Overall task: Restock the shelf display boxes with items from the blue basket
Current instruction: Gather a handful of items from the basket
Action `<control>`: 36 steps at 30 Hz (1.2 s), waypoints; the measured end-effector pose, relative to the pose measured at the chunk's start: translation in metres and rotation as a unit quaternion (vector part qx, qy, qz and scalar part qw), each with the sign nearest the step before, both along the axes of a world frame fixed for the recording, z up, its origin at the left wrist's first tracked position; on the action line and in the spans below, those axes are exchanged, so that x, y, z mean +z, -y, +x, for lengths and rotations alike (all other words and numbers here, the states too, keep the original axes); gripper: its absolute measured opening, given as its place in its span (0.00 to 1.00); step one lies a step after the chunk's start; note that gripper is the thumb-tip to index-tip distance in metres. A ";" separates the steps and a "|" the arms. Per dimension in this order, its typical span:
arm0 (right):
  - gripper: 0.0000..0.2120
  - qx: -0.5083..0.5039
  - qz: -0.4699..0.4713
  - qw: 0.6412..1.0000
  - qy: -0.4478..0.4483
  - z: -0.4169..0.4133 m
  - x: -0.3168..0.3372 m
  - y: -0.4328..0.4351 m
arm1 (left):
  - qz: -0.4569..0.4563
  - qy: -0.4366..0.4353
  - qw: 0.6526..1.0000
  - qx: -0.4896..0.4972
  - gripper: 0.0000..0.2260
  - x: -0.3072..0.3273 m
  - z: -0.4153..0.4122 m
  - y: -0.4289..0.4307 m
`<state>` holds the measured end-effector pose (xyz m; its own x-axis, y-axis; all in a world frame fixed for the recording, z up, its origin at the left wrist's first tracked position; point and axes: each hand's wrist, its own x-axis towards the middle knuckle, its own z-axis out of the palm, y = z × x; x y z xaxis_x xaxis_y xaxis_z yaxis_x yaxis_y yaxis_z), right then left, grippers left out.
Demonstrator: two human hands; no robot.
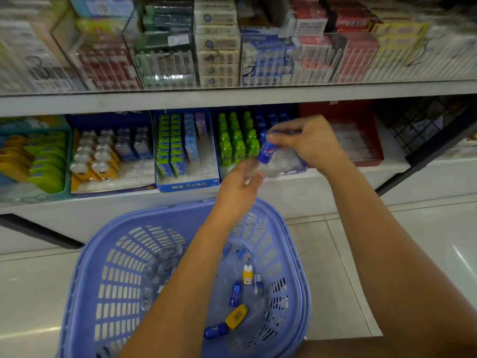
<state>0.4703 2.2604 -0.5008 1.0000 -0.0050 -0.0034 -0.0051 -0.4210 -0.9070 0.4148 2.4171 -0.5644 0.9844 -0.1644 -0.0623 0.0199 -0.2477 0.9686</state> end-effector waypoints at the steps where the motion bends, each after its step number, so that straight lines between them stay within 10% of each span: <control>1: 0.13 -0.040 -0.010 0.999 0.021 0.006 -0.005 0.001 | 0.116 0.033 0.993 -0.012 0.19 -0.004 0.001 -0.002; 7: 0.16 -0.061 -0.084 0.994 0.040 0.026 -0.039 -0.010 | 0.373 0.131 0.914 -0.088 0.28 -0.026 -0.005 -0.005; 20: 0.17 -0.040 -0.170 0.983 0.047 0.021 -0.051 -0.013 | 0.371 0.132 0.913 -0.109 0.28 -0.027 -0.002 -0.008; 26: 0.10 -0.065 -0.215 0.972 0.069 -0.009 -0.027 -0.021 | 0.228 0.145 0.962 -0.026 0.17 -0.030 -0.027 -0.031; 29: 0.09 0.086 -0.234 0.967 -0.047 -0.040 -0.035 -0.052 | 0.272 0.048 0.960 -0.049 0.10 -0.071 -0.049 -0.060; 36: 0.12 0.281 -0.394 0.784 -0.389 -0.108 -0.167 -0.107 | 0.417 -0.204 0.847 -0.258 0.24 -0.176 -0.112 -0.124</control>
